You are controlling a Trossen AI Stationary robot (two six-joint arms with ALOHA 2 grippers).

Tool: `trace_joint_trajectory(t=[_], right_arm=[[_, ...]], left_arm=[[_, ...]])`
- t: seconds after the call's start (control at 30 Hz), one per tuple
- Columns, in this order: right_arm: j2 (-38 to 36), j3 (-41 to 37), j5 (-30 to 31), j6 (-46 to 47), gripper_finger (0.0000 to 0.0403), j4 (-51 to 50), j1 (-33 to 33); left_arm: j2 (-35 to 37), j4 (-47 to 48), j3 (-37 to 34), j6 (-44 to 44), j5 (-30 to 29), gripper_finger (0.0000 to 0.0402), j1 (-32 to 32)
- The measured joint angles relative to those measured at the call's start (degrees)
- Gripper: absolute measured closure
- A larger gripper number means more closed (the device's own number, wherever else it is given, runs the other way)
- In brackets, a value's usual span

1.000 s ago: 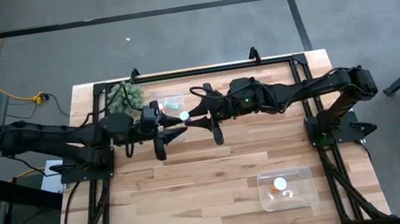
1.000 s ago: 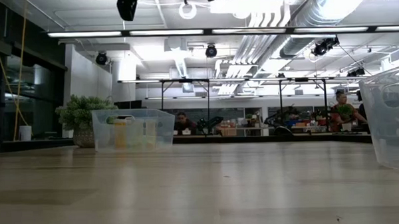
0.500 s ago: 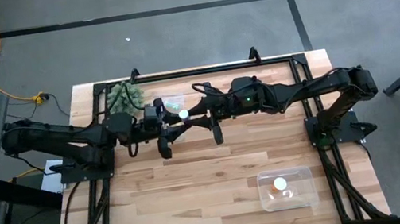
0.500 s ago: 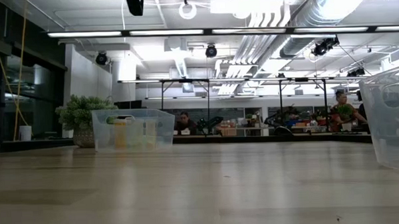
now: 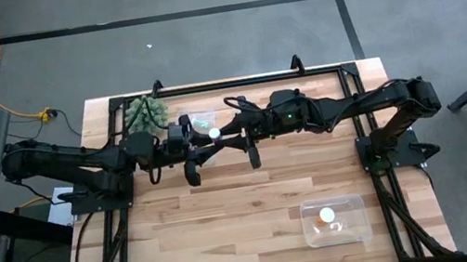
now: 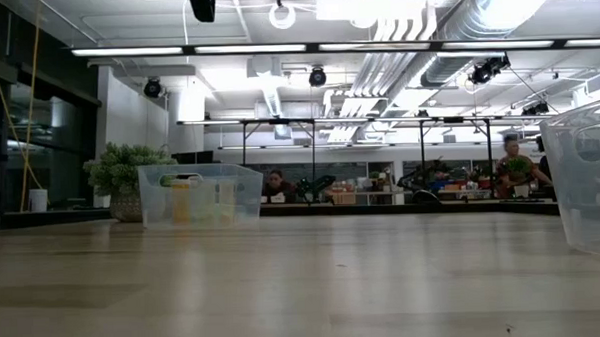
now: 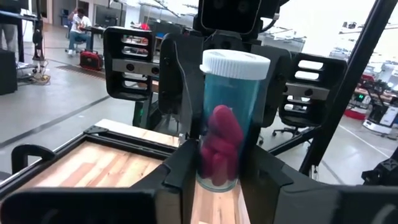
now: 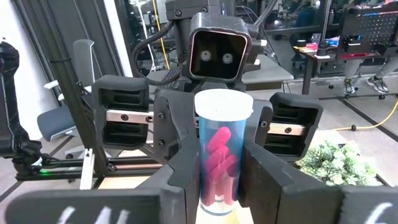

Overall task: Pick and place medicine bottles into bin by pill shape (circle, oval)
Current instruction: Put the blue capsule bottle into the bottom transparent bin

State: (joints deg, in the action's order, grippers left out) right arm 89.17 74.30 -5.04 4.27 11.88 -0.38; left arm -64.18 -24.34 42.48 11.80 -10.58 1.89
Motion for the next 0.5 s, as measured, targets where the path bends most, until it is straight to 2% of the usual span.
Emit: trace_joint_trajectory(t=[0.13,0.37,0.5], right_arm=[[0.0,0.0,0.0,0.0,0.0316,0.0,0.0],[0.0,0.0,0.0,0.4,0.0315,0.0,0.0],[0.0,0.0,0.0,0.4,0.0297,0.0,0.0]], left_arm=[[0.0,0.0,0.0,-0.2,0.0,0.0322,0.0],[0.0,0.0,0.0,-0.1,-0.2,0.0309,0.0],[0.0,0.0,0.0,0.0,-0.2,0.0309,0.0]])
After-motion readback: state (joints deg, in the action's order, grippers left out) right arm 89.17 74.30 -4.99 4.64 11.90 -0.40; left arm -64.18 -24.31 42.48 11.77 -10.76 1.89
